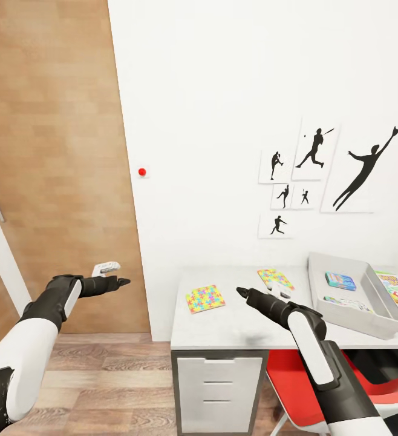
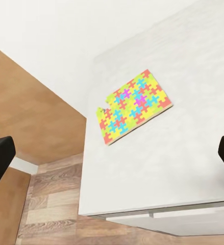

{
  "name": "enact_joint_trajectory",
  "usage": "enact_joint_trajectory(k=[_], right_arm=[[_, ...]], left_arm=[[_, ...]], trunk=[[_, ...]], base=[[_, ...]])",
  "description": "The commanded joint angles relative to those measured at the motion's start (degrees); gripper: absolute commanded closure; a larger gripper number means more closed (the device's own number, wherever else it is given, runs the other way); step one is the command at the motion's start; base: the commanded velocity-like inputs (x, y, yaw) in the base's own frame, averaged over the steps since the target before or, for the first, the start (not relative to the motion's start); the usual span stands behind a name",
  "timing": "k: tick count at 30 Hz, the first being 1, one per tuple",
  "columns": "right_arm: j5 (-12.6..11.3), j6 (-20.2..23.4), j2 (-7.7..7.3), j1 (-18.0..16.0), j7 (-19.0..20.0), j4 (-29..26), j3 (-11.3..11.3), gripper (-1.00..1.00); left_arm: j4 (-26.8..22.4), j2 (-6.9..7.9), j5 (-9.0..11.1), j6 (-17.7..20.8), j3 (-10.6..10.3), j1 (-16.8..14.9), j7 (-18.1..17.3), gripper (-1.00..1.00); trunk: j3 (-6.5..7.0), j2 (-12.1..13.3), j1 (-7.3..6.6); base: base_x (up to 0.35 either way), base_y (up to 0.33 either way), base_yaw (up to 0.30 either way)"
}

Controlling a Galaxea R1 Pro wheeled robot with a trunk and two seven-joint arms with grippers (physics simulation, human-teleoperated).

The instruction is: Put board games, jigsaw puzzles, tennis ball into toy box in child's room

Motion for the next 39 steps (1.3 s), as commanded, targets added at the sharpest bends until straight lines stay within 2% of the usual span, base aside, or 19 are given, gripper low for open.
enact_joint_trajectory(k=[1, 39], right_arm=[[-0.6, 0.1, -0.05, 0.0, -0.6, -0.1, 0.1, -1.00], [-0.6, -0.4, 0.34, 0.5, -0.6, 0.6, 0.0, -1.00]], left_arm=[[0.0, -0.05, -0.6, 0.3, 0.4, 0.0, -0.5, -1.00], [0.0, -0.05, -0.6, 0.3, 0.3, 0.2, -0.8, -1.00]], trunk=[[-0.03, 0.0, 0.02], [-0.03, 0.0, 0.02]], base=[[0.000, 0.000, 0.000], [0.014, 0.000, 0.000]])
